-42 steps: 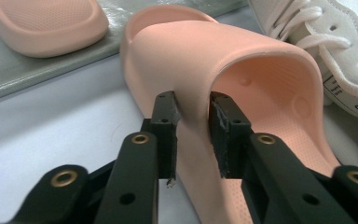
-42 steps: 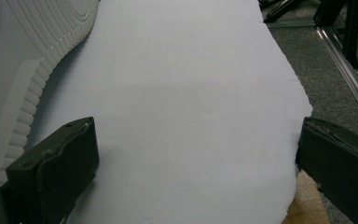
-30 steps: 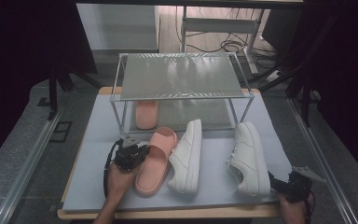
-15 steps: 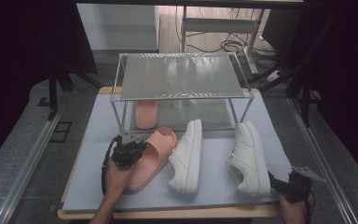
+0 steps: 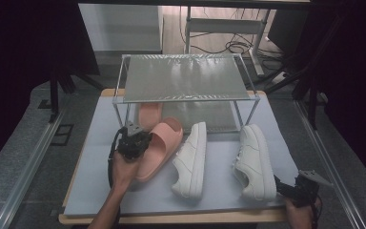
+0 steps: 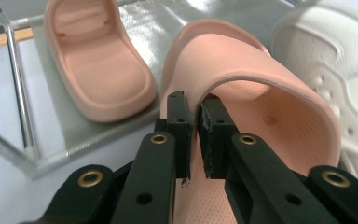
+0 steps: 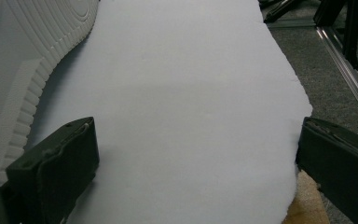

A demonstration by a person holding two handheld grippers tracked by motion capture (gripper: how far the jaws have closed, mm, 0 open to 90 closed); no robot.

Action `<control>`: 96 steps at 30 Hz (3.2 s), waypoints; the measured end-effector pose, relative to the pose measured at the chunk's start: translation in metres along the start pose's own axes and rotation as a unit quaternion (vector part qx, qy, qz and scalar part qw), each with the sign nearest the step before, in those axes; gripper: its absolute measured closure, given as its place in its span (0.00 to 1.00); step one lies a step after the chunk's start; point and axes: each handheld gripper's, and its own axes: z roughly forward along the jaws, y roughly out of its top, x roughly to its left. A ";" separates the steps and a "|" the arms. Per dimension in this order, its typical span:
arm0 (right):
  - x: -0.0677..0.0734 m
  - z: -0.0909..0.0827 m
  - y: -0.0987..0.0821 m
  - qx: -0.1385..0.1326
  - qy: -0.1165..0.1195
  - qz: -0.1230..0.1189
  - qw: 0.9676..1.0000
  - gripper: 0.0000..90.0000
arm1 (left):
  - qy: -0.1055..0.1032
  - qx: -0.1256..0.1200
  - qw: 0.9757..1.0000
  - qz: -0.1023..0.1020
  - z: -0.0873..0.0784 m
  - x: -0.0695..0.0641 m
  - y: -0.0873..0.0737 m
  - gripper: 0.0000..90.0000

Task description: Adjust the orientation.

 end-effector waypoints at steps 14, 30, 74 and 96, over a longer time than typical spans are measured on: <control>0.000 0.000 0.000 0.001 0.000 0.001 1.000 0.00 | 0.018 -0.009 0.999 -0.029 0.044 -0.004 0.022 0.92; 0.000 0.000 0.000 -0.001 0.002 0.002 1.000 0.00 | 0.032 -0.019 0.997 -0.072 0.091 -0.005 0.023 0.92; 0.000 0.000 0.000 0.000 0.002 0.001 1.000 0.00 | -0.052 -0.002 0.999 -0.018 0.002 -0.003 -0.028 0.85; 0.000 0.000 0.000 0.000 0.002 0.001 1.000 0.00 | -0.069 0.049 0.996 0.036 0.015 -0.026 -0.057 0.99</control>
